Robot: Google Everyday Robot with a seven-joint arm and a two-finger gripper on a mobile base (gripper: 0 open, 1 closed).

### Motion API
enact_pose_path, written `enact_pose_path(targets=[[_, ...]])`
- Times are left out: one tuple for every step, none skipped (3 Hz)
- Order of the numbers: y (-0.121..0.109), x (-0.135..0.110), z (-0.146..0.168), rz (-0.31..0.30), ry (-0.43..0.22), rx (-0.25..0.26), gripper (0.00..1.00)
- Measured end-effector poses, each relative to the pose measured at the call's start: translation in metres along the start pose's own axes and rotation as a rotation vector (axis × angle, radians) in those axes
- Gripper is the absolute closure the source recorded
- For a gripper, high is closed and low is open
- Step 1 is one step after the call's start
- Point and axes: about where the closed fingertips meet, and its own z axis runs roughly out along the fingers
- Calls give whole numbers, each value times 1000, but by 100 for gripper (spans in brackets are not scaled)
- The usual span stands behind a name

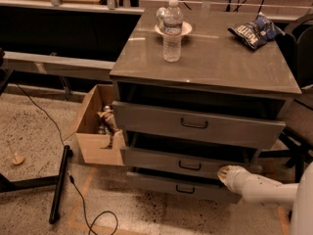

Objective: Close middle drawer

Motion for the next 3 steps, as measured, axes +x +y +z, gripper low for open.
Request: enact_pose_path(targets=[[-13, 0, 8, -21, -3, 10, 100], [-20, 1, 14, -28, -3, 13, 100], [-28, 3, 20, -37, 2, 20, 100]])
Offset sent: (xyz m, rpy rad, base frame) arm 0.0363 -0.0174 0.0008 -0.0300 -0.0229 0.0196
